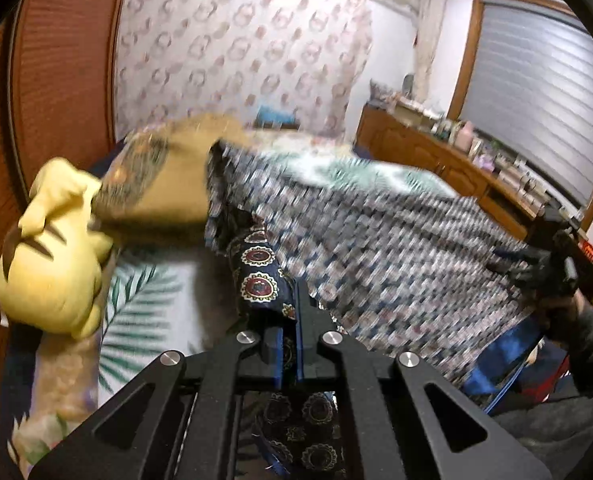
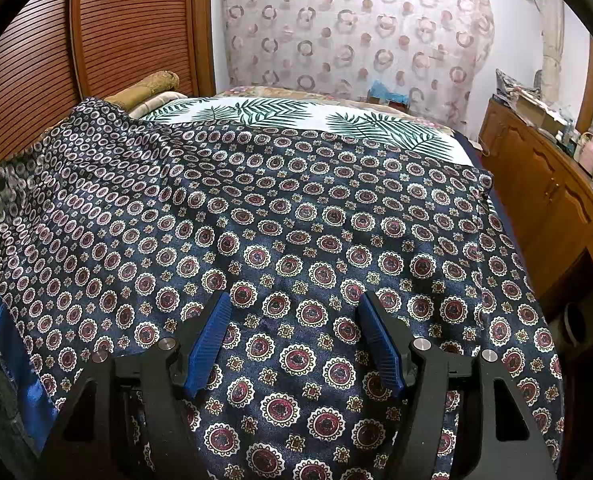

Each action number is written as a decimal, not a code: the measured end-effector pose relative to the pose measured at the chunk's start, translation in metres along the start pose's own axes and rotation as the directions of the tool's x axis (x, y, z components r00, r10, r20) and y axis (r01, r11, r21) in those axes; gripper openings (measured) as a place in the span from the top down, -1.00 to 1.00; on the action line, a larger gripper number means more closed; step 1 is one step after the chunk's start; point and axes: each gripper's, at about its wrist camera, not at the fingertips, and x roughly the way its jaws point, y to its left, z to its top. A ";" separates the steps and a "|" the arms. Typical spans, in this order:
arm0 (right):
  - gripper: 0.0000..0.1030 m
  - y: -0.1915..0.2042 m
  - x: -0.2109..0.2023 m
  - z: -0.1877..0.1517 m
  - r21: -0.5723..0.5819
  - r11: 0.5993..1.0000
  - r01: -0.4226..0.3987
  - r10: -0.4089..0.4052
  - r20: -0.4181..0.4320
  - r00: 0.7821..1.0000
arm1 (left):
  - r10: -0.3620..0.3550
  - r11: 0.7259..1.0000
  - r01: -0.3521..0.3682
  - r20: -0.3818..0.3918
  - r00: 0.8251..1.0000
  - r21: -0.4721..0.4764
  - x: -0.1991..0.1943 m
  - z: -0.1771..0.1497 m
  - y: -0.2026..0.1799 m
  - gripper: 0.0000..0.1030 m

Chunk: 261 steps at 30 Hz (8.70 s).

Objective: Fold small clothes

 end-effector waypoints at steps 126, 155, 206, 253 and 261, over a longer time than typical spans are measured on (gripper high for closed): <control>0.92 -0.048 -0.045 -0.021 0.186 0.971 0.150 -0.156 0.016 0.988 | -0.141 0.954 0.180 -0.170 0.975 0.240 0.130 0.047 -0.138 -0.45; 0.02 -0.069 -0.034 -0.018 0.281 0.957 0.065 -0.060 -0.026 0.998 | -0.184 0.953 0.251 -0.332 0.925 0.172 0.224 0.074 -0.154 0.57; 0.65 -0.042 0.024 0.063 0.003 0.992 -0.125 0.125 -0.018 0.992 | 0.089 0.987 -0.071 -0.123 0.988 0.147 0.157 0.117 -0.001 0.48; 0.05 0.071 -0.046 0.005 -0.050 0.983 -0.177 0.177 -0.009 0.984 | -0.086 0.992 0.102 -0.201 0.976 0.068 0.046 -0.047 -0.062 -0.39; 0.04 0.080 -0.046 0.003 -0.053 0.978 -0.200 0.200 -0.021 0.980 | -0.105 0.989 0.127 -0.229 0.968 0.081 0.046 -0.050 -0.070 0.17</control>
